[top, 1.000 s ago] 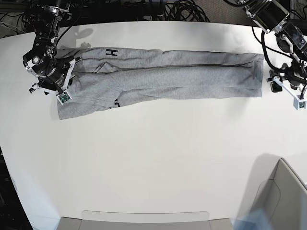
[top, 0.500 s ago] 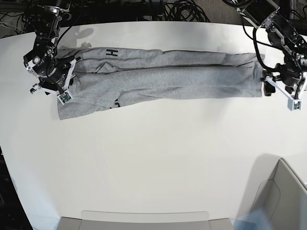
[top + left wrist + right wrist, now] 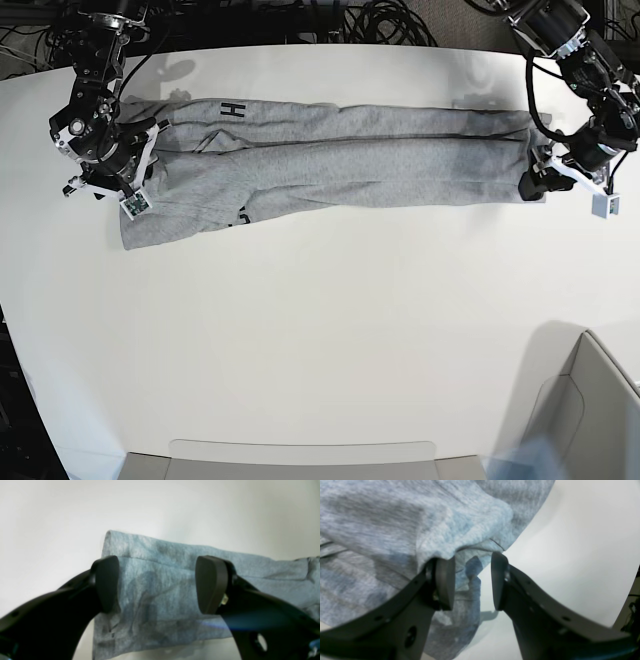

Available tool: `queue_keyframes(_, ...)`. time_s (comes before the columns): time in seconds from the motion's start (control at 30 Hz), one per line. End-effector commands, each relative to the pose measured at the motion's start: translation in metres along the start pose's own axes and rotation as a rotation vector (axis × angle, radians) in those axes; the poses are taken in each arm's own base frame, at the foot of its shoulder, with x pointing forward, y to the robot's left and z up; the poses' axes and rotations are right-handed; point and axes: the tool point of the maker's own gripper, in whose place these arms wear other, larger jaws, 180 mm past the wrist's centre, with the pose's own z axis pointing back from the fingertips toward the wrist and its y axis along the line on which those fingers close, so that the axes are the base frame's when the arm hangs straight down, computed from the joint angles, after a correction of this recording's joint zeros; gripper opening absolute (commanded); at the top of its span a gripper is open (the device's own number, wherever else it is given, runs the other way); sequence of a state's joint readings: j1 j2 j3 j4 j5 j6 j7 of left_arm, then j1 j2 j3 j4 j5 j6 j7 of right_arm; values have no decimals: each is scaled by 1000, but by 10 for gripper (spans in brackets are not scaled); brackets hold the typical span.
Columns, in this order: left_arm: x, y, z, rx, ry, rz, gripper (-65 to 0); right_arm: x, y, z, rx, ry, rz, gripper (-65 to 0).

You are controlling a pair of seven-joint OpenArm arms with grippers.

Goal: Fold the T-shirt properly
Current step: 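Move the left gripper down and grasp the end of the folded strip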

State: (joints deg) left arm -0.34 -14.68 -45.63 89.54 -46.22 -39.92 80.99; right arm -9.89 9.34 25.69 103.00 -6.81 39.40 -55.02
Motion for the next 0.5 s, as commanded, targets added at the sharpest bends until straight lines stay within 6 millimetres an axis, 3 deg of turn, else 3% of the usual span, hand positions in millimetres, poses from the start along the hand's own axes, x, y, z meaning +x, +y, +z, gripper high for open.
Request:
queue_keyframes(0.0,19,2,10,6,-66,-16,-198,9,-7,4,-15,-33,18,-411)
queue_keyframes(0.13,22,9,15,29,-60,-33,-198,10,-8,4,-16,-36,18,-411)
queue_keyframes(0.33,-5,34,31,95,12,-45,-198,9,-7,4,-15,-34,18,-411)
queue_keyframes(0.47,-15,41,35,111,10,-42,-197,9,-7,4,-15,-33,18,-411)
